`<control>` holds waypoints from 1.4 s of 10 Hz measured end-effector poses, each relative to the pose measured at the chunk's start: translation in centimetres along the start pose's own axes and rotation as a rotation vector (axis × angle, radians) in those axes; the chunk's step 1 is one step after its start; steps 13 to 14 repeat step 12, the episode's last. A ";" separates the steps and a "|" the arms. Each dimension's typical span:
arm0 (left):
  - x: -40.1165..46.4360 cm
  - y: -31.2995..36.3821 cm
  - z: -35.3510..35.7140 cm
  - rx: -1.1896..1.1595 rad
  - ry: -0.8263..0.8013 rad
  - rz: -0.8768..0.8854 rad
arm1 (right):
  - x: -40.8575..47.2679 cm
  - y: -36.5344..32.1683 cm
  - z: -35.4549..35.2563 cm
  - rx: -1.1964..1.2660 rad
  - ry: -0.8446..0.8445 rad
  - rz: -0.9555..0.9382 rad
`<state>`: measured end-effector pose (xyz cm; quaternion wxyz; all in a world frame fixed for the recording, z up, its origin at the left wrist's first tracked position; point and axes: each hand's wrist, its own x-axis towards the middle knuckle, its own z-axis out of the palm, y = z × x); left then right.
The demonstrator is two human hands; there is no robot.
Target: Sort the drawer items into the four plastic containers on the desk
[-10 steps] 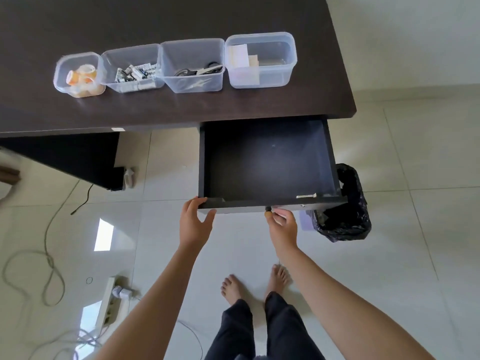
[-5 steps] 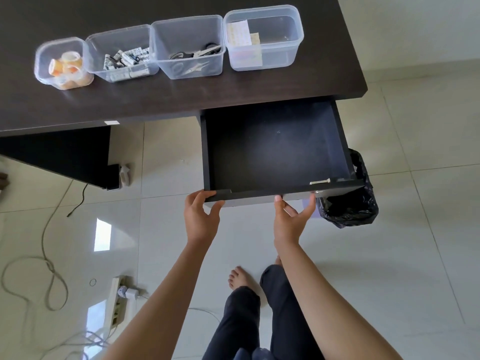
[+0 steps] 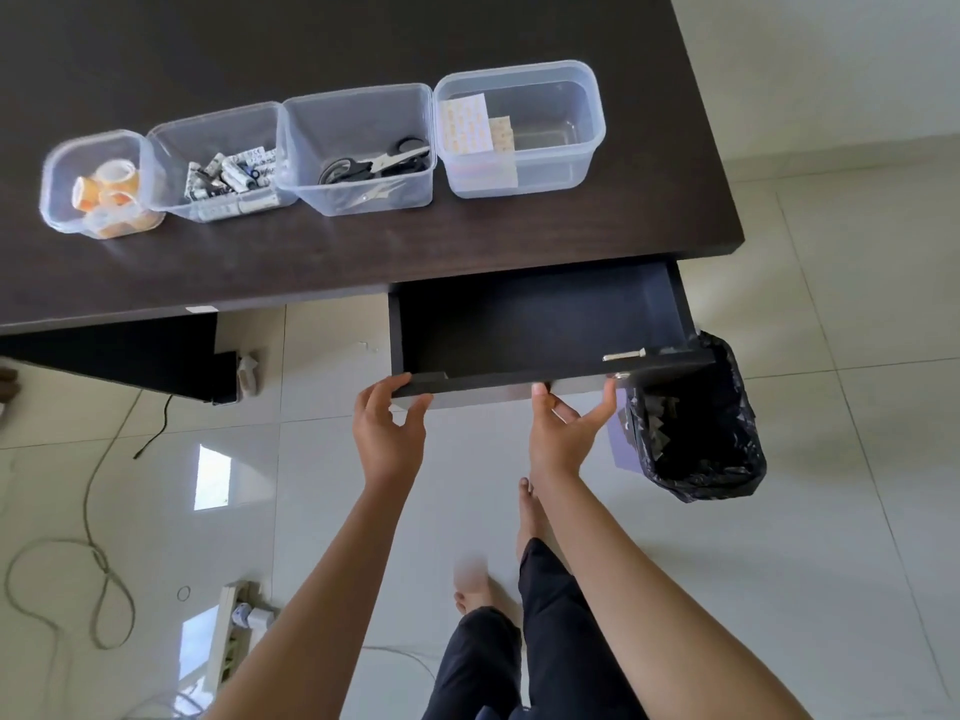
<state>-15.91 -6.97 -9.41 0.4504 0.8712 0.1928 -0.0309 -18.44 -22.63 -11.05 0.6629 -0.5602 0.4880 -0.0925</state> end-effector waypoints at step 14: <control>4.2 6.1 3.2 -0.083 -0.043 -0.032 | 7.7 -5.5 6.5 -0.272 -0.186 -0.060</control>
